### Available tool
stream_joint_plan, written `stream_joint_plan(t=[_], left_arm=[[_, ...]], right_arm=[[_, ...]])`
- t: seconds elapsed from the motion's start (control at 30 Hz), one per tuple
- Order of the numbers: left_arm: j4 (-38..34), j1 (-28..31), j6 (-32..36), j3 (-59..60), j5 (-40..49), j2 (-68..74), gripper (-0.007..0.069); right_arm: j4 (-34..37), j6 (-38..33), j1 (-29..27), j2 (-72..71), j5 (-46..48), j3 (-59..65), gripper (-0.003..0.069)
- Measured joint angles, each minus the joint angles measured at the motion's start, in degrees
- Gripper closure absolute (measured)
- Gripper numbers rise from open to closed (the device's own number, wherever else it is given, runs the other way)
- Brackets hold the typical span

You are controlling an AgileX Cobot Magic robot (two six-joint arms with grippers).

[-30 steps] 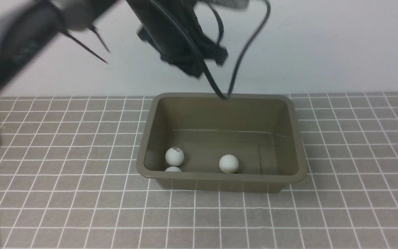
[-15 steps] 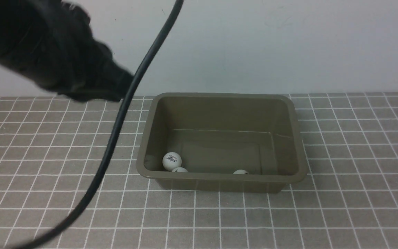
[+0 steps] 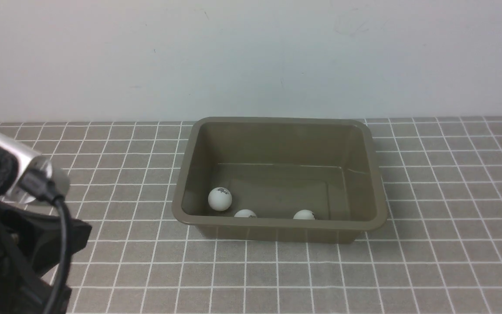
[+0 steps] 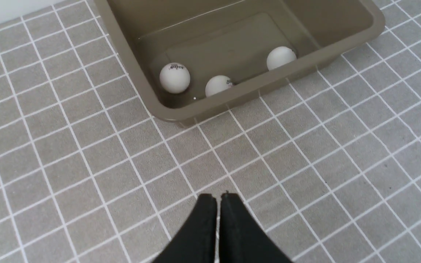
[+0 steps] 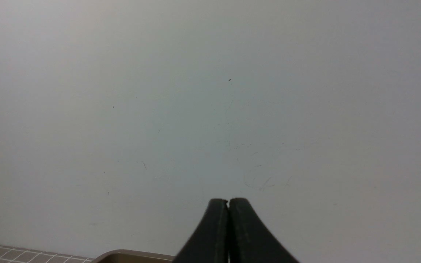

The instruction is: Put the table tennis balls into the box on the grey coffee tablecloth.

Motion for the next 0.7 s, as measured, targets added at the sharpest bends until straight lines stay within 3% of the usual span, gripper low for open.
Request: stream_joint_plan(t=[0.2,0.43,0.57,0.7], left_arm=[[0.2,0.0,0.0,0.1,3.6,-1.3,0.0629],[7.8,0.0,-4.3,1.0,1.9,-8.5,0.0629],[11.4,2.4,-6.7,7.8,-6.3,-17.8,0.0629],[10.5,11.7,-3.7,22.2,-16.3,-29.2,0.0629]], right_arm=[[0.0,0.0,0.0,0.0,0.0,0.0,0.0673],[0.0,0.0,0.0,0.0,0.0,0.0,0.0673],[0.0,0.0,0.0,0.0,0.0,0.0,0.0673],[0.0,0.0,0.0,0.0,0.0,0.0,0.0673]])
